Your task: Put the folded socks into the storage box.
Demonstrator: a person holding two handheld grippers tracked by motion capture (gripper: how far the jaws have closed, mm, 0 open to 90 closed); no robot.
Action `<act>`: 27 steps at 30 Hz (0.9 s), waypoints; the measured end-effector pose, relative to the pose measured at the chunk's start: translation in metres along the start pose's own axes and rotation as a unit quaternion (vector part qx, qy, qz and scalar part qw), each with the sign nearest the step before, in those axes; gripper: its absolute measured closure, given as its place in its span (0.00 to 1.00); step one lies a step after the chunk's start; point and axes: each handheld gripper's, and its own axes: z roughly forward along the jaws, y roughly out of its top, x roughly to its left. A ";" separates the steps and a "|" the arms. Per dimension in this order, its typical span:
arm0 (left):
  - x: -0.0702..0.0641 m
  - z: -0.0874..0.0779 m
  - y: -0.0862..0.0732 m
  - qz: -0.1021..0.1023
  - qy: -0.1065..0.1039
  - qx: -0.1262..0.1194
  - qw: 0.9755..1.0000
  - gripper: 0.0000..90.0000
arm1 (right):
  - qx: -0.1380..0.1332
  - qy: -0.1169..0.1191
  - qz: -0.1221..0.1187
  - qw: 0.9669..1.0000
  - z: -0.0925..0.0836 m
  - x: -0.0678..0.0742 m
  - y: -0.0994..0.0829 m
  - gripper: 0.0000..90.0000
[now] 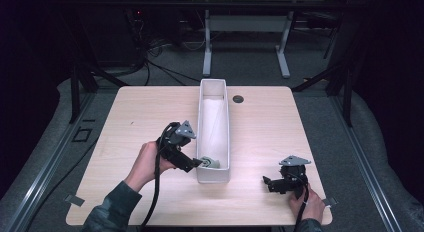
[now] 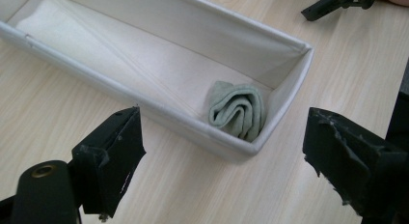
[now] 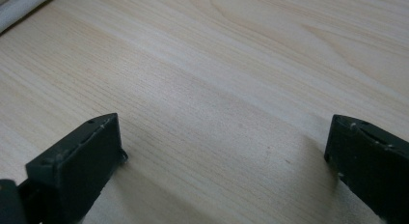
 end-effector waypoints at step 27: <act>0.008 -0.021 -0.084 -0.072 0.049 -0.029 0.996 0.04 | 0.000 0.000 0.000 1.000 0.000 0.000 0.000 0.00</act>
